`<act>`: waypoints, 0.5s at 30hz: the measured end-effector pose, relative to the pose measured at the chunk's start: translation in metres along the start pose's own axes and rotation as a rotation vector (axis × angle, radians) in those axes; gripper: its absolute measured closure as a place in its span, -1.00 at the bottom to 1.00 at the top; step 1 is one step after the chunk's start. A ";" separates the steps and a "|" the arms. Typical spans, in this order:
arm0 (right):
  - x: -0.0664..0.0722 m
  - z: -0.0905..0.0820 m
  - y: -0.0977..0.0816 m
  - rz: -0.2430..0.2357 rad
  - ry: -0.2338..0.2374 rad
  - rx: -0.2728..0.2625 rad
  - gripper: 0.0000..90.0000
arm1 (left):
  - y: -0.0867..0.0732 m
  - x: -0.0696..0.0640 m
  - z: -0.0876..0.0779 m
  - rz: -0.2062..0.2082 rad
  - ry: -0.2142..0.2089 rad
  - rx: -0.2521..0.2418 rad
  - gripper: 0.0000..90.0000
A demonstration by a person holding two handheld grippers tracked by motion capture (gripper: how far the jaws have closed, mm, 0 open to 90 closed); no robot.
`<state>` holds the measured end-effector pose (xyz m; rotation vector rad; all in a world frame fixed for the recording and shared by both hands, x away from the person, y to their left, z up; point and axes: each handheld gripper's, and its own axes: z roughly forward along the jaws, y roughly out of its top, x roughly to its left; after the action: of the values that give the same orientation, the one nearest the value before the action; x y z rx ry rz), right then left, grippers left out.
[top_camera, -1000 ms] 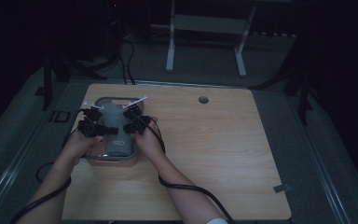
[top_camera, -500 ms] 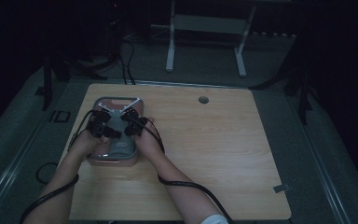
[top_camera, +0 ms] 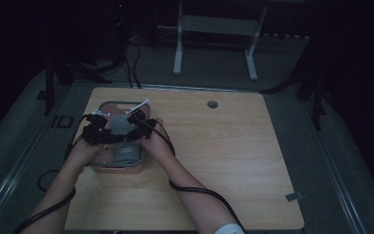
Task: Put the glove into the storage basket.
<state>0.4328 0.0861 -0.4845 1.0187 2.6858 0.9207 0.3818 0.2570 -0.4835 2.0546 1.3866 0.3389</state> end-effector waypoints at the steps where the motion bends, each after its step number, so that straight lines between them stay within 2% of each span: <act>1: 0.000 -0.003 0.000 -0.012 0.005 -0.012 -0.17 | -0.002 -0.002 -0.003 0.018 -0.003 -0.006 -0.23; 3: -0.001 -0.008 -0.002 -0.019 0.025 -0.025 -0.33 | -0.006 -0.005 -0.008 0.063 0.021 -0.021 -0.36; 4: -0.002 -0.011 -0.003 -0.029 0.034 -0.030 -0.39 | -0.008 -0.006 -0.010 0.068 0.025 -0.034 -0.38; 7: -0.001 -0.020 -0.007 -0.064 0.047 -0.053 -0.55 | -0.015 -0.007 -0.018 0.066 0.013 -0.051 -0.42; 10: 0.000 -0.029 -0.012 -0.099 0.063 -0.069 -0.60 | -0.022 -0.010 -0.026 0.049 -0.039 -0.089 -0.48; 12: 0.001 -0.032 -0.014 -0.110 0.063 -0.073 -0.62 | -0.024 -0.012 -0.029 0.045 -0.048 -0.101 -0.63; 13: 0.001 -0.034 -0.016 -0.120 0.069 -0.081 -0.62 | -0.027 -0.015 -0.033 0.039 -0.053 -0.127 -0.63; 15: 0.003 -0.040 -0.020 -0.130 0.077 -0.100 -0.62 | -0.031 -0.017 -0.037 0.037 -0.071 -0.140 -0.69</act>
<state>0.4065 0.0563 -0.4638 0.7951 2.6986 1.0762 0.3325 0.2620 -0.4724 1.9610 1.2486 0.3642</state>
